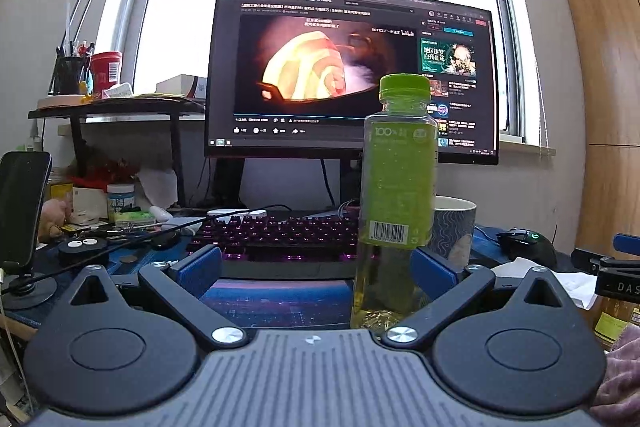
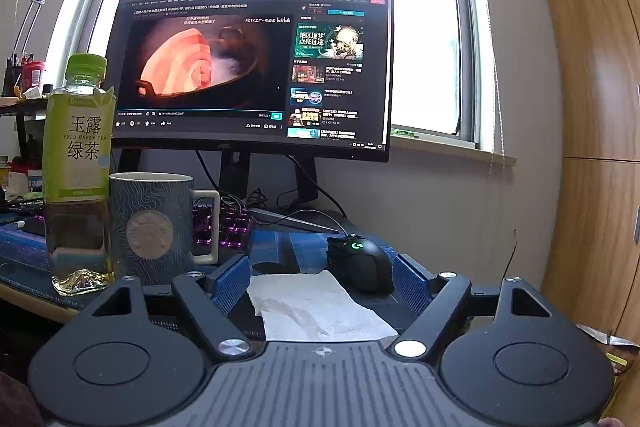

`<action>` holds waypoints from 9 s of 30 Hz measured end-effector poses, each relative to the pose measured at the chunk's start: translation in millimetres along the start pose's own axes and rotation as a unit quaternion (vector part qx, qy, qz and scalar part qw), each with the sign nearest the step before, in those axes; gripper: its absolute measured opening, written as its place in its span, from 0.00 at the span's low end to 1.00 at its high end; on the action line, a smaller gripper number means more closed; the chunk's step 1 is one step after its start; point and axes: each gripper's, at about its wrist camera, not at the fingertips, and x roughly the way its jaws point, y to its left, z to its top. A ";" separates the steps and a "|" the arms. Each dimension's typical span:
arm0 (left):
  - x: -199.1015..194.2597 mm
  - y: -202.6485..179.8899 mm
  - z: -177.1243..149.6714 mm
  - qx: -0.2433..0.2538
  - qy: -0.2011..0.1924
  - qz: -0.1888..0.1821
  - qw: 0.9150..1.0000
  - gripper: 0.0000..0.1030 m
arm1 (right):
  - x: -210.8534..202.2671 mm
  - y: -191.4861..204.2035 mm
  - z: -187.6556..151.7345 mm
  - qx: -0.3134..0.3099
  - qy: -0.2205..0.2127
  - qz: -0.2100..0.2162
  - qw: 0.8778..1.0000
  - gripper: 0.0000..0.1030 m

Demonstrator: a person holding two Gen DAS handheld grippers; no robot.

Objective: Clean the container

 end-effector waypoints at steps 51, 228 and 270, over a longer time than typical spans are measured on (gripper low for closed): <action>92.9 -17.3 -30.5 -0.021 0.082 -0.137 0.987 0.60 | 56.8 3.0 -44.3 0.046 0.025 0.025 0.998 0.47; 65.7 -21.1 -48.7 -0.014 0.071 -0.126 0.989 0.59 | 3.0 101.9 19.4 -0.018 -0.066 0.287 0.956 0.06; 64.1 -20.7 -50.2 -0.015 0.068 -0.129 0.989 0.59 | 17.1 95.9 10.0 -0.006 -0.041 0.286 0.957 0.06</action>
